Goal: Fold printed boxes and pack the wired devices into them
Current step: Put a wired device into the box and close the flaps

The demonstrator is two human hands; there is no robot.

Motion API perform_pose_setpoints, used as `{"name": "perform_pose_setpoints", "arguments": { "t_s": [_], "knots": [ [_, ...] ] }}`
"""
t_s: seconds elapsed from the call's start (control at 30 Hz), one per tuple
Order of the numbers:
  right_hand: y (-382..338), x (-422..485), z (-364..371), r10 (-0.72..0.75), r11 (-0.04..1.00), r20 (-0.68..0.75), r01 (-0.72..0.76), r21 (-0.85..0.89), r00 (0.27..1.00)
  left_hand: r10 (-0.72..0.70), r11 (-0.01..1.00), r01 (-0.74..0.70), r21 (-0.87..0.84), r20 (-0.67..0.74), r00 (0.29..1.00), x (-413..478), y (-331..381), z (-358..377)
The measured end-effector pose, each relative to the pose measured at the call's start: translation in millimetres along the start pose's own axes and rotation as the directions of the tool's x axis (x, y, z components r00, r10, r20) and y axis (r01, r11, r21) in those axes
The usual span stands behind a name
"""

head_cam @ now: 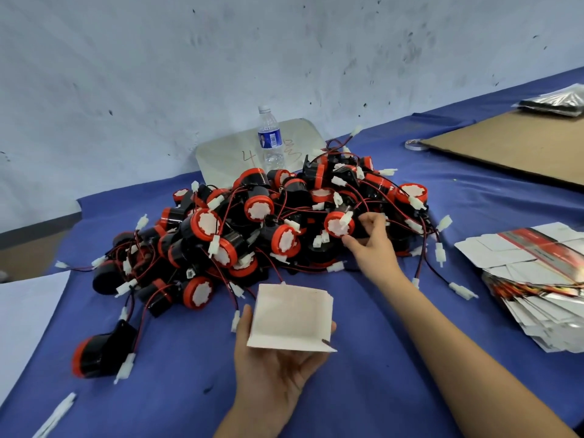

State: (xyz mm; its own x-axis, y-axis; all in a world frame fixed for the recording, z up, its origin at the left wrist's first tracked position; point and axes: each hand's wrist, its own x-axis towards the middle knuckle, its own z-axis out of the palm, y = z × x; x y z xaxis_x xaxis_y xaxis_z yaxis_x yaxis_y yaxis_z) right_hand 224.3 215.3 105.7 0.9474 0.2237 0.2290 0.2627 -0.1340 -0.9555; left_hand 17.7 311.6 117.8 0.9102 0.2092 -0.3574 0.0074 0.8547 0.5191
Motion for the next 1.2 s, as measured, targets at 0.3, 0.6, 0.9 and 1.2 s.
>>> {"name": "perform_pose_setpoints", "arguments": {
  "t_s": [0.3, 0.6, 0.9, 1.2],
  "knots": [
    [-14.7, -17.9, 3.7, -0.147, 0.989, -0.126, 0.148, 0.003, 0.981, 0.227, 0.973, -0.224, 0.054, -0.078, 0.971, 2.8, 1.5, 0.3],
    [-36.1, -33.1, -1.6, -0.158, 0.943, -0.286, 0.230, 0.239, 0.945, 0.307, 0.951, -0.298, 0.085, -0.130, 0.943, 2.6, 4.4, 0.3],
    [-24.4, -43.0, 14.2, -0.108, 0.952, 0.407, 0.213, -0.222, 0.907, 0.306, 0.949, -0.279, 0.149, -0.209, 0.929, -0.7, 11.7, -4.4],
    [-21.6, -55.1, 27.7, -0.169, 0.954, 0.559, 0.277, -0.113, 0.811, 0.255, 0.901, -0.183, 0.393, -0.139, 0.957, -2.3, 13.1, 1.3]
  ]
}}
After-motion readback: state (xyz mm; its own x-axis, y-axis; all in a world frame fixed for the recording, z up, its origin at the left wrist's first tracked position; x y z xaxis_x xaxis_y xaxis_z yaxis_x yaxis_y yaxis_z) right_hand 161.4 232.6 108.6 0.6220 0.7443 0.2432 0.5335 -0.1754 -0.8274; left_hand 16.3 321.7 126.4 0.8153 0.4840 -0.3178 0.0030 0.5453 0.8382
